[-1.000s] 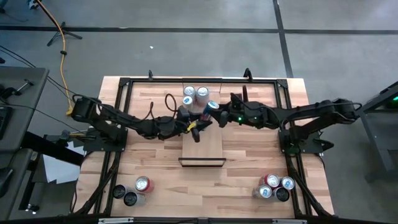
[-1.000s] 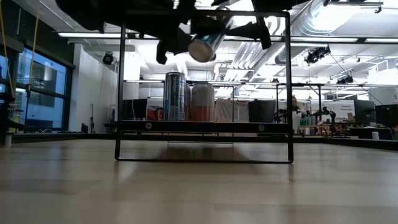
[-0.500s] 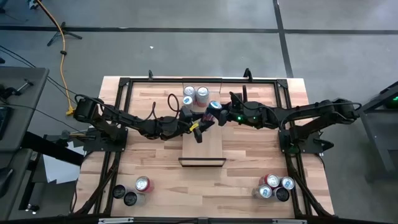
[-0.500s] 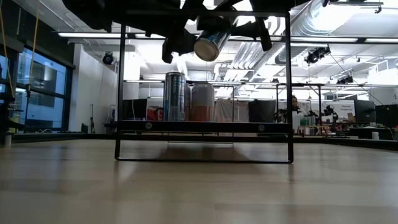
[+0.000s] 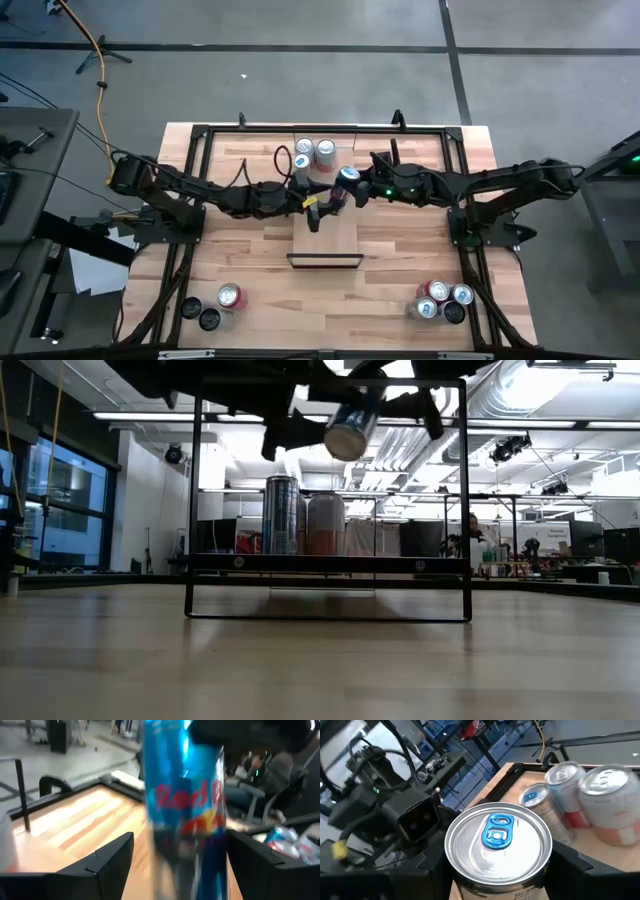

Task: Place canned beverage on shelf
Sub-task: Put the blue soda can on the shelf aligned with the other blue soda can

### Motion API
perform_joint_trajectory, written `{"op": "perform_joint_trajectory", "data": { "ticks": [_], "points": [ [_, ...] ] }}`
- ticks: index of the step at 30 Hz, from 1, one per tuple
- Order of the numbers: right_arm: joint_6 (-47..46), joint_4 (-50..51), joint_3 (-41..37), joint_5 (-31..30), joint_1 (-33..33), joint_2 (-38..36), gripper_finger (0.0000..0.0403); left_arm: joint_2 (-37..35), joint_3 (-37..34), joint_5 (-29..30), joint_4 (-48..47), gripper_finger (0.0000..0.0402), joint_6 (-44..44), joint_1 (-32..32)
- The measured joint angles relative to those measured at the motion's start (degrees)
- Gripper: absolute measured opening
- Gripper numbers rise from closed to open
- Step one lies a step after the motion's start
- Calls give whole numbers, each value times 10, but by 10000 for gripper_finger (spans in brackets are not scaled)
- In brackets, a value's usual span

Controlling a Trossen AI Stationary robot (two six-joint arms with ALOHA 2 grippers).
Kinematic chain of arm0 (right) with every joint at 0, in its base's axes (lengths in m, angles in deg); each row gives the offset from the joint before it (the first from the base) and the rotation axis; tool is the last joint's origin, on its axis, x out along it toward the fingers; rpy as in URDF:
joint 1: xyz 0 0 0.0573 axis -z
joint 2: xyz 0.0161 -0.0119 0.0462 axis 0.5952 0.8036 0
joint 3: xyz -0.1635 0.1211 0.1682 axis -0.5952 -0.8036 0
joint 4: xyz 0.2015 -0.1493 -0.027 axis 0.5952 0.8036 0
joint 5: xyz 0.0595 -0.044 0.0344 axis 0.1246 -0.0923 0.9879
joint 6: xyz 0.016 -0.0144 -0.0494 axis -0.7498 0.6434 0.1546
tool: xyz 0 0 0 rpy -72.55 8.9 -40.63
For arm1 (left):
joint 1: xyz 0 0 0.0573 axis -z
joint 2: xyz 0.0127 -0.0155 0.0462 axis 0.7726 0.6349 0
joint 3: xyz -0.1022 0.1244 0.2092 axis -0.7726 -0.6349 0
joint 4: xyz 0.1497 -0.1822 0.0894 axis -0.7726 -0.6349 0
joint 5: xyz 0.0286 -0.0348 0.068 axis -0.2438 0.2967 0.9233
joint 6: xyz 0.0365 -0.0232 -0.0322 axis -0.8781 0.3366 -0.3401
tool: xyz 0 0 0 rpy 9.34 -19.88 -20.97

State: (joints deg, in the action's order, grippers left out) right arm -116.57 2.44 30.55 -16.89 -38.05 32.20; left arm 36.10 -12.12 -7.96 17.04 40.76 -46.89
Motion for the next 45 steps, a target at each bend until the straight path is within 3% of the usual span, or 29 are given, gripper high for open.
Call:
{"op": "perform_joint_trajectory", "data": {
  "ticks": [4,9,12,15,20,25,28,30,39,45],
  "points": [
    [13,65,1,-7,0,-35,220,-49,0,-35,-79,277,-15,-8],
    [24,193,1,-8,-2,-99,220,-160,0,-45,-242,278,-26,-9],
    [32,265,1,-18,-12,-116,220,-230,0,-12,-310,278,-37,0],
    [27,292,1,-40,-27,-105,220,-295,-5,64,-308,278,-68,25],
    [28,219,1,-109,-50,-20,220,-385,-49,172,-262,278,-98,67],
    [50,63,17,-241,-58,84,220,-434,-77,228,-252,278,-79,93],
    [58,89,67,-342,-52,144,220,-443,-79,242,-249,278,-71,100],
    [67,127,109,-376,-44,183,220,-443,-79,246,-241,278,-71,103],
    [61,225,278,-369,-6,341,220,-443,-79,246,-233,278,-71,103],
    [24,230,310,-363,4,393,220,-444,-79,246,-219,278,-70,103]
  ]
}}
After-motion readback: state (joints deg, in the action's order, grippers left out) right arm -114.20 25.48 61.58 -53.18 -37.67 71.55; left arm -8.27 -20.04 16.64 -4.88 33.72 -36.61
